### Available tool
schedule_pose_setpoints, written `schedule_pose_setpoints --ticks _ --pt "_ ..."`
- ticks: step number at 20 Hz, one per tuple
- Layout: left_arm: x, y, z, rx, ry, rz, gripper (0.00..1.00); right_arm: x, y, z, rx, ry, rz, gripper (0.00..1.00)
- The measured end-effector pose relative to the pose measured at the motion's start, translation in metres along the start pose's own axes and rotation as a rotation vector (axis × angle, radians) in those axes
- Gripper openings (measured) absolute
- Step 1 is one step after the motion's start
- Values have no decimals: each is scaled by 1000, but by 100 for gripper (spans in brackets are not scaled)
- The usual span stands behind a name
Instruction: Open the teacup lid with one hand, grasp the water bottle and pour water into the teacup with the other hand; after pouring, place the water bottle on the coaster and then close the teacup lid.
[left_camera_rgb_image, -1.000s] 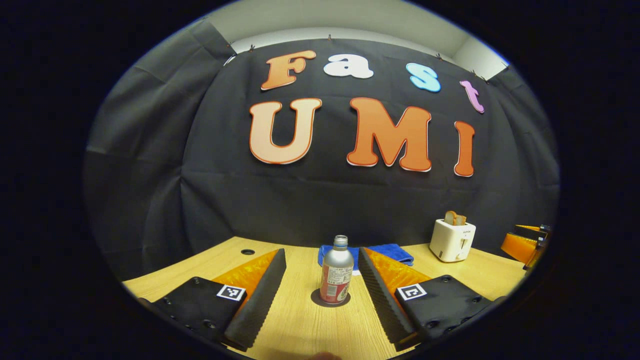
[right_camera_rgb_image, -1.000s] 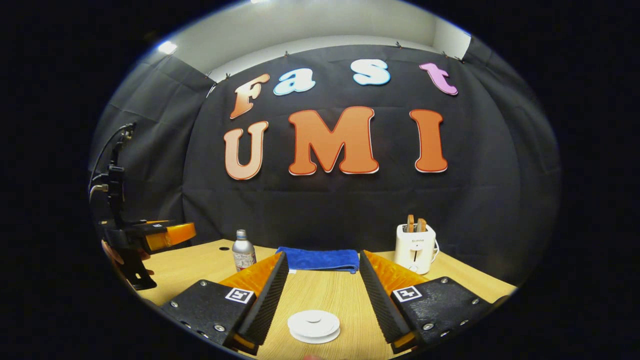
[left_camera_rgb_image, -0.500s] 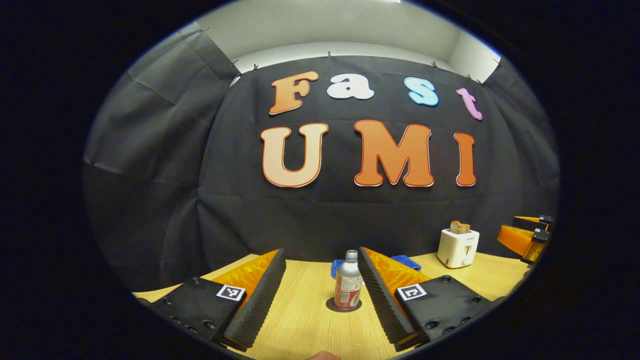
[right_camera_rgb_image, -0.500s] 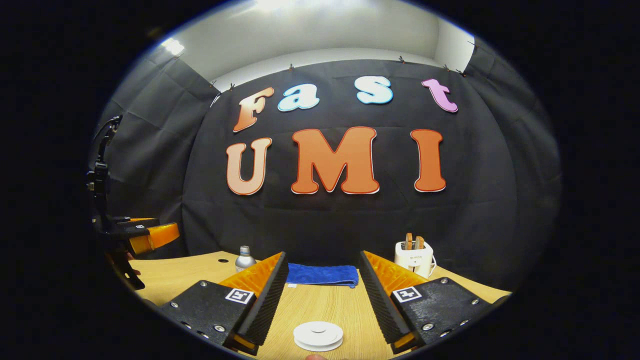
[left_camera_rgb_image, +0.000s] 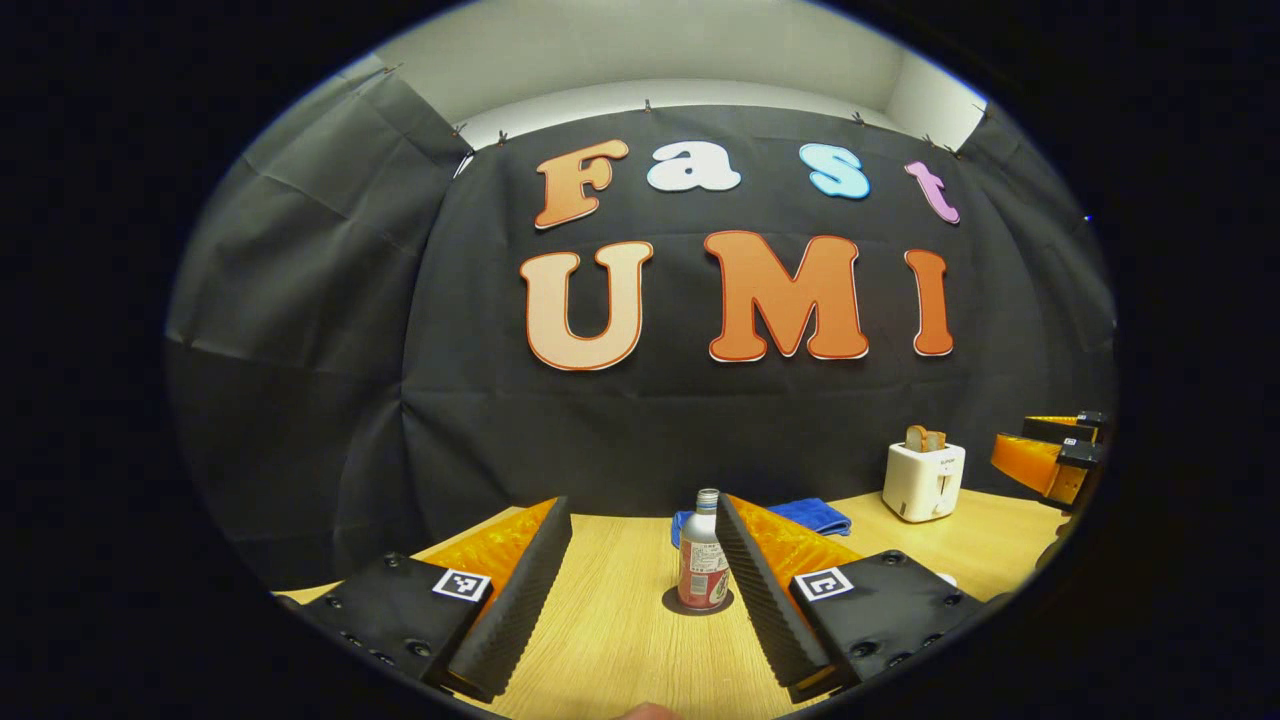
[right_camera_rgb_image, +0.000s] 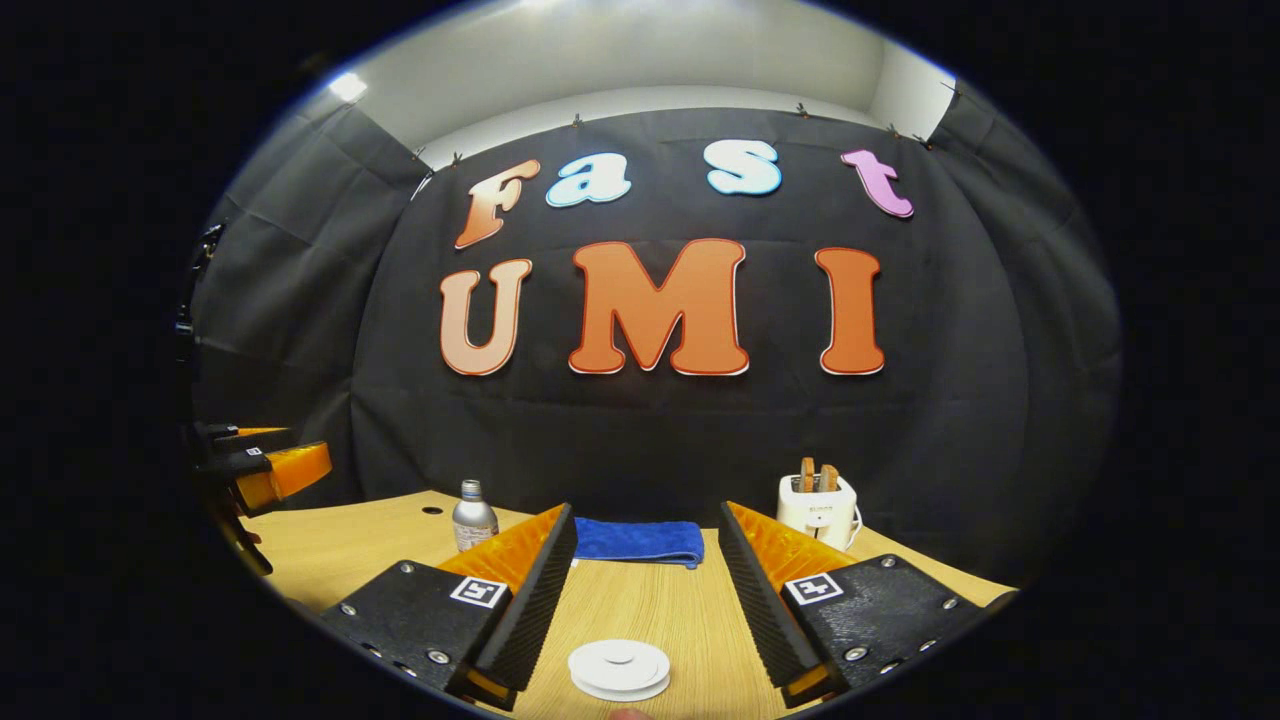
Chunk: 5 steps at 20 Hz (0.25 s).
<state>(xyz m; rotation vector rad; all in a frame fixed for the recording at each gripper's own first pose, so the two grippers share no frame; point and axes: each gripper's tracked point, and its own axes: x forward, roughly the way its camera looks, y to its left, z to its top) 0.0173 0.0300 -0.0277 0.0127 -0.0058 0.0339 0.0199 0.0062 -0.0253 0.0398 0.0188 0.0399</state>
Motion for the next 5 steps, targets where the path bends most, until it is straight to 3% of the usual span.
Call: schedule_pose_setpoints --ticks 5 --pt "-1 -7 -3 6 8 -8 95 4 3 3 -33 -3 14 86"
